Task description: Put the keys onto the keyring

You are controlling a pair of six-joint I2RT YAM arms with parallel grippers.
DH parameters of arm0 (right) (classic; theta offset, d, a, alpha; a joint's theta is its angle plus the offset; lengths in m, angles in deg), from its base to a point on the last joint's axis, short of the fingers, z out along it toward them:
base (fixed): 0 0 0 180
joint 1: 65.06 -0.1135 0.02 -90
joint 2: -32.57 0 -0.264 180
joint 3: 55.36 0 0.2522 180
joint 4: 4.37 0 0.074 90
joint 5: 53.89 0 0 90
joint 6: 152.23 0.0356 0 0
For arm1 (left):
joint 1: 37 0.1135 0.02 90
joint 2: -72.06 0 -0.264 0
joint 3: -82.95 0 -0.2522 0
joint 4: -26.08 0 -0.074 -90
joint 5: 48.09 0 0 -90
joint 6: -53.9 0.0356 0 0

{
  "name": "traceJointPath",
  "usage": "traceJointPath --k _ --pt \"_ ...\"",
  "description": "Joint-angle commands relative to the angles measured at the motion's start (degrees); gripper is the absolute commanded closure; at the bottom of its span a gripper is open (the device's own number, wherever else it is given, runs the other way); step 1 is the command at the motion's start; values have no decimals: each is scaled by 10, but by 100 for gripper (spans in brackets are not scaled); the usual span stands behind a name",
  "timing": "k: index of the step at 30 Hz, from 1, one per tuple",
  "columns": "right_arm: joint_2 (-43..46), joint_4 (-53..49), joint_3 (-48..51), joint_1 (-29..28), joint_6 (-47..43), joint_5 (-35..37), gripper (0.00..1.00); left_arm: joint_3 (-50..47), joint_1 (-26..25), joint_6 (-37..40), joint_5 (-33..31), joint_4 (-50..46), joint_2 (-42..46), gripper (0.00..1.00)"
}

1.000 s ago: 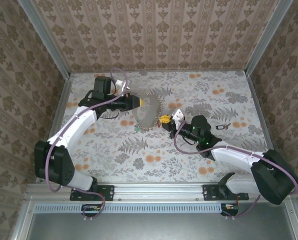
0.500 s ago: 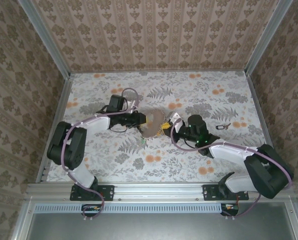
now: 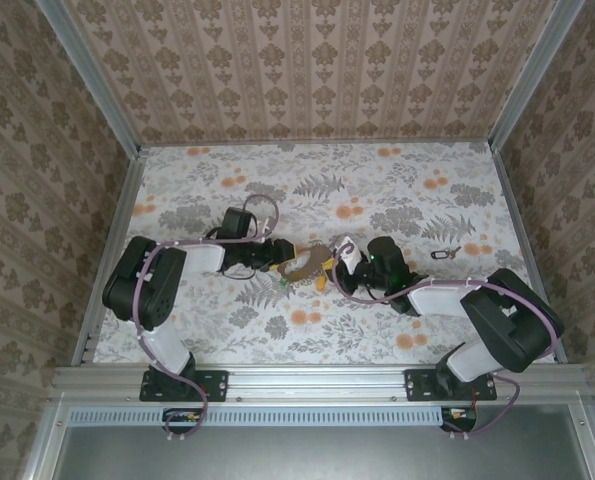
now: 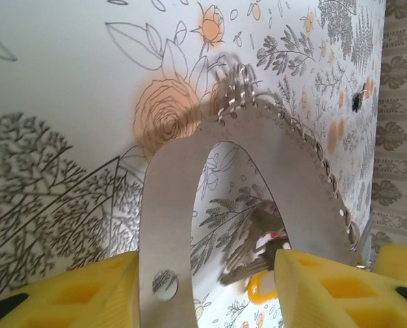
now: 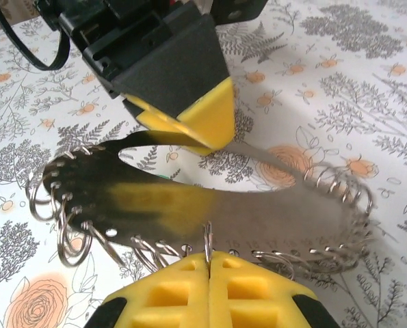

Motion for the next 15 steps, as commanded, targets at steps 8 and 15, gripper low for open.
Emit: traceJointPath --k 8,15 --pt "76 -10 -27 16 -106 -22 100 -14 36 85 -72 -1 153 49" --pt "135 -111 -46 -34 -288 133 100 -20 34 190 -59 37 218 54"
